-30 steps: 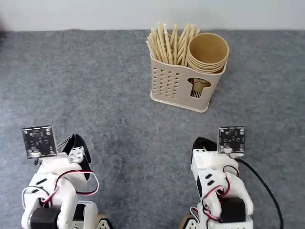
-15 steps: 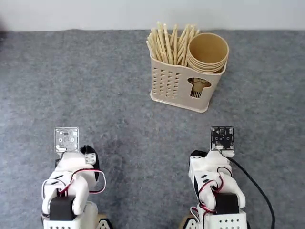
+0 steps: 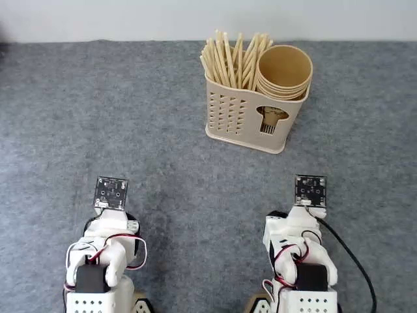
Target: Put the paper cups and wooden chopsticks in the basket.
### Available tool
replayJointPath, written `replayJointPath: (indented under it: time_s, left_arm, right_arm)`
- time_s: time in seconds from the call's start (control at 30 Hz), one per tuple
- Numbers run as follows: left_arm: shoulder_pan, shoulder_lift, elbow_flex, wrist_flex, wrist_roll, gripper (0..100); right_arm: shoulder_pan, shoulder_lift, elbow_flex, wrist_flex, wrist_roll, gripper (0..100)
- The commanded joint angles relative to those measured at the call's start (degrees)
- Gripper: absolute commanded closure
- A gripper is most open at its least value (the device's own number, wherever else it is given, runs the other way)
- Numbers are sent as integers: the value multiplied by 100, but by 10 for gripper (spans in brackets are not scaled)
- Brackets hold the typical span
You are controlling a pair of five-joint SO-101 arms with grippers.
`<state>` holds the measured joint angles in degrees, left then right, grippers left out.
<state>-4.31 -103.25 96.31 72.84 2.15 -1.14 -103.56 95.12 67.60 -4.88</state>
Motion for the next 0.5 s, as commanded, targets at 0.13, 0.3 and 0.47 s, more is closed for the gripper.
replayJointPath:
  time_s: [0.13,0.3,0.47]
  left_arm:
    - [-9,-70,13,-246,-132,987]
    - [-299,-70,22,-62,-114,987]
    - [-870,-70,22,-70,-132,987]
  right_arm:
    - [92,-40,132,541,-18,990]
    - [136,-31,132,629,-26,990]
    - [92,-31,132,725,-18,990]
